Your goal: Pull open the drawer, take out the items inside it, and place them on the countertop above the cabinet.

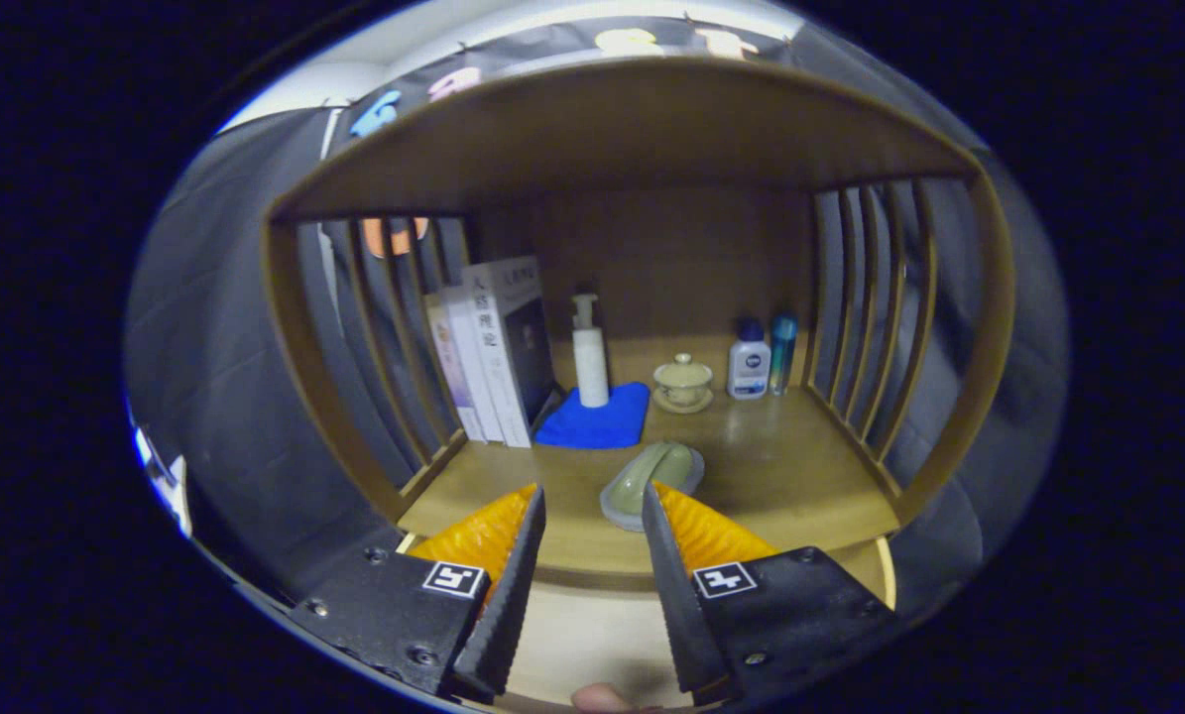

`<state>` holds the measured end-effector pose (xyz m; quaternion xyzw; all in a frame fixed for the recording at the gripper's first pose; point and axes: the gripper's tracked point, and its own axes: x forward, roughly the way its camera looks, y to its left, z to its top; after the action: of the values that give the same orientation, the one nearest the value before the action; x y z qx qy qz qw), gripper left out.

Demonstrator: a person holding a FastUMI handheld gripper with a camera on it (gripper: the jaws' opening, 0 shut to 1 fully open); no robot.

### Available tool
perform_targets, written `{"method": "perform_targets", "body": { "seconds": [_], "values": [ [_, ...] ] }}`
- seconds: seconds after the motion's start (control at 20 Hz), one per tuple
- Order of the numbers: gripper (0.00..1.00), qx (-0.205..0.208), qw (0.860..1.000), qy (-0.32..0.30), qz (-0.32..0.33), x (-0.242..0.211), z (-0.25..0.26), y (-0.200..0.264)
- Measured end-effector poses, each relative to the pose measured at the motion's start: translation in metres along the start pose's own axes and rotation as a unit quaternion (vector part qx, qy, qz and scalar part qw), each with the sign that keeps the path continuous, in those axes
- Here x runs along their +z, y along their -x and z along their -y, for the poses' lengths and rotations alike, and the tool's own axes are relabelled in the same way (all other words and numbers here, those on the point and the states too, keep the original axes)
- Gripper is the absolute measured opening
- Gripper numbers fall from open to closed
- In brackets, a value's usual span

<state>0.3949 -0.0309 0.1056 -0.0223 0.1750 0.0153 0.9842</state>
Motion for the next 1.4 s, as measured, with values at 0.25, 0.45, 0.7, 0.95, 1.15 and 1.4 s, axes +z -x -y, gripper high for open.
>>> {"method": "perform_targets", "body": {
  "seconds": [0.25,0.45,0.7,0.95,1.15,1.4],
  "values": [
    [0.63,0.017,0.998,0.017,0.052,-0.021,-0.025,0.071],
    [0.64,0.005,0.995,0.017,0.097,-0.056,-0.028,0.115],
    [1.00,-0.008,0.993,0.008,0.118,-0.117,-0.020,0.142],
    [1.00,-0.036,0.988,0.017,0.147,-0.171,-0.011,0.147],
    [1.00,-0.042,0.989,0.027,0.138,-0.221,-0.010,0.140],
    [1.00,-0.048,0.995,-0.011,0.083,-0.281,-0.003,0.114]
  ]
}}
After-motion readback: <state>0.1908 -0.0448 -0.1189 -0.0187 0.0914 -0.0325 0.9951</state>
